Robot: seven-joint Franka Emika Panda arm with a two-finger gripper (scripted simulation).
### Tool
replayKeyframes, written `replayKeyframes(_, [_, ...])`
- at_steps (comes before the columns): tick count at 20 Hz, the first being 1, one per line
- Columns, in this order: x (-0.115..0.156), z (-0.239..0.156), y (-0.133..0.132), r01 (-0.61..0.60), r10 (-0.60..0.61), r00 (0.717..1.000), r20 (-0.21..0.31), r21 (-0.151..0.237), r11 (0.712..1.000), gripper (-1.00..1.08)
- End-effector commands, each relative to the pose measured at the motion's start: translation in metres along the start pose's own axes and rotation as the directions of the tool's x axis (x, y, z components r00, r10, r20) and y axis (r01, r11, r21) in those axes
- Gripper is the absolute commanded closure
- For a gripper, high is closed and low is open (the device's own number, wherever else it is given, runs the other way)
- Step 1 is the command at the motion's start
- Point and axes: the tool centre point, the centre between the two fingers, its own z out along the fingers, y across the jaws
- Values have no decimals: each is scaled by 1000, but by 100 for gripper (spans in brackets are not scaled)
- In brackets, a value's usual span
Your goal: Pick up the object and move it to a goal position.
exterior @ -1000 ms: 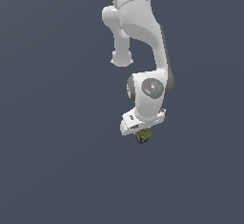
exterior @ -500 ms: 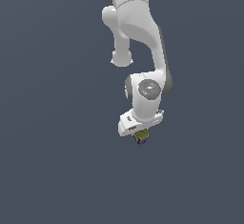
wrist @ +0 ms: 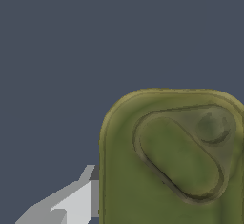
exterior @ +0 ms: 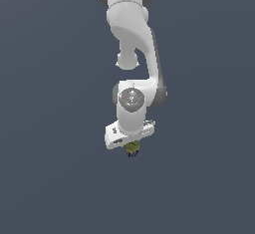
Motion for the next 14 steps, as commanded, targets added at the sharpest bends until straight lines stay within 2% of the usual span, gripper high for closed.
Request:
replayKeyframes(1, [3, -5, 21, 0, 0, 1000, -4, -2, 1000, 108])
replayKeyframes(7, [7, -9, 50, 1, -1, 1000, -5, -2, 1000, 108])
replayKeyframes(14, [9, -10, 59, 1, -1, 1000, -5, -2, 1000, 108])
